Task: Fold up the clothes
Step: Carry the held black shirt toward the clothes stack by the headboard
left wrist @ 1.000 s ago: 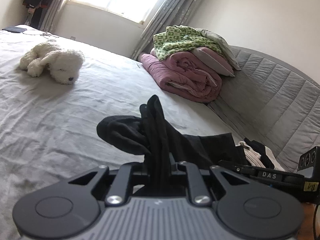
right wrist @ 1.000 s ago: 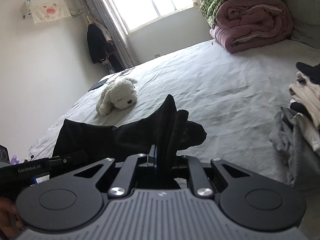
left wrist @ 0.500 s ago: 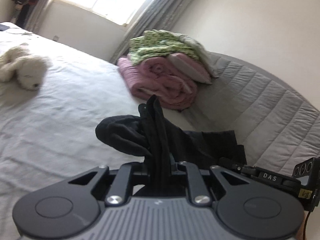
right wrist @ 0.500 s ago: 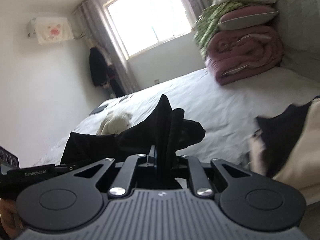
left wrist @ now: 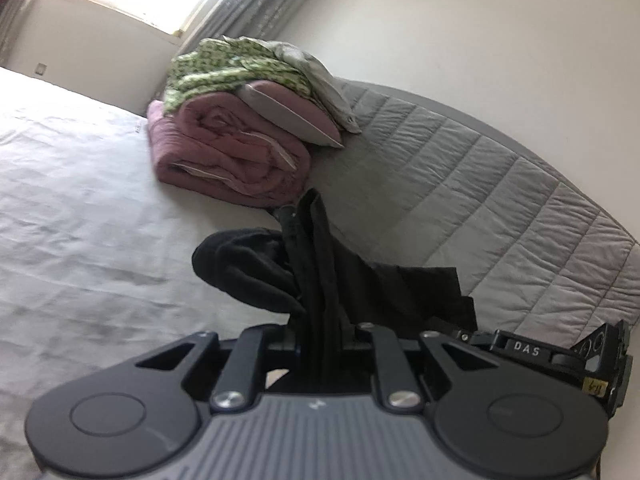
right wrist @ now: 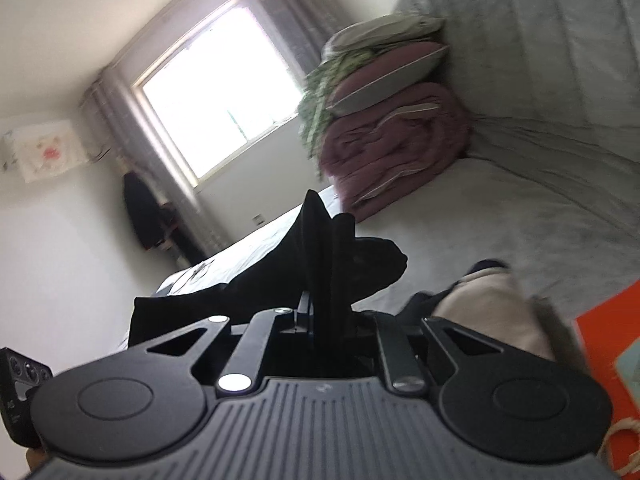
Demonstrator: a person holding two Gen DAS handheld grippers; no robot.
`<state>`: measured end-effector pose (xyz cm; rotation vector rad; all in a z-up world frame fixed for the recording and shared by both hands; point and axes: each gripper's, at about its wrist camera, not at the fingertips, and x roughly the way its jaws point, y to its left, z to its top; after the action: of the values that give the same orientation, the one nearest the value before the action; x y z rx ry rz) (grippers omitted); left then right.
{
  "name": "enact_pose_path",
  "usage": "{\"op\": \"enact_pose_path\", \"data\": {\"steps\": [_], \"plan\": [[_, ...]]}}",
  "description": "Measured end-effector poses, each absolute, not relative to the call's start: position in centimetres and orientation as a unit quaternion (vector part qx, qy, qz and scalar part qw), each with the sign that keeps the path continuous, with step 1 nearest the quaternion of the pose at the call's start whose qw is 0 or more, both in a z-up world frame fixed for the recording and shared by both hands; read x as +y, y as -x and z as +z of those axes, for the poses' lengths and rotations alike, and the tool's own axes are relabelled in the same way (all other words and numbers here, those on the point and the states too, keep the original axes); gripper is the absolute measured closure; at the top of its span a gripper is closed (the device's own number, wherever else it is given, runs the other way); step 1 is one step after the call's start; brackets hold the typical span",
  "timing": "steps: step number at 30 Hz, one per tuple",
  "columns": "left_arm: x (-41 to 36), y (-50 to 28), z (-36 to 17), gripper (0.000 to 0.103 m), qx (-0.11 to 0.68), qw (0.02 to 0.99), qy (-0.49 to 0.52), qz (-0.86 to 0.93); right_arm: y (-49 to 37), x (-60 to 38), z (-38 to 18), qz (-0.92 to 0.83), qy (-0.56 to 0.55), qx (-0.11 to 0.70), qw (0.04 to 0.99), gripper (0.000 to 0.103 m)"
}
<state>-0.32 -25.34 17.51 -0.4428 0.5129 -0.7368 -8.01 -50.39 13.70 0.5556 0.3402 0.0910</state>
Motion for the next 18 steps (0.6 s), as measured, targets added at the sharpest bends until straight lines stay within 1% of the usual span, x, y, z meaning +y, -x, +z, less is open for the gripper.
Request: {"op": "enact_pose_path", "data": {"steps": [4,9,18], "plan": [[-28.5,-0.7,17.1,0.089,0.264,0.869,0.217,-0.358,7.9,-52.9,13.5,0.024,-0.285,0.168,0.943,0.090],[-31.0,-1.9,15.4,0.089,0.295,0.855,0.229,-0.361,7.7,-55.1,12.4,0.012,-0.308,0.174,0.935,0.090],[-32.8,-3.5,12.9,0.089,0.318,0.851,0.231,-0.349,7.0,-57.8,10.1,-0.006,-0.336,0.192,0.922,0.090]]}}
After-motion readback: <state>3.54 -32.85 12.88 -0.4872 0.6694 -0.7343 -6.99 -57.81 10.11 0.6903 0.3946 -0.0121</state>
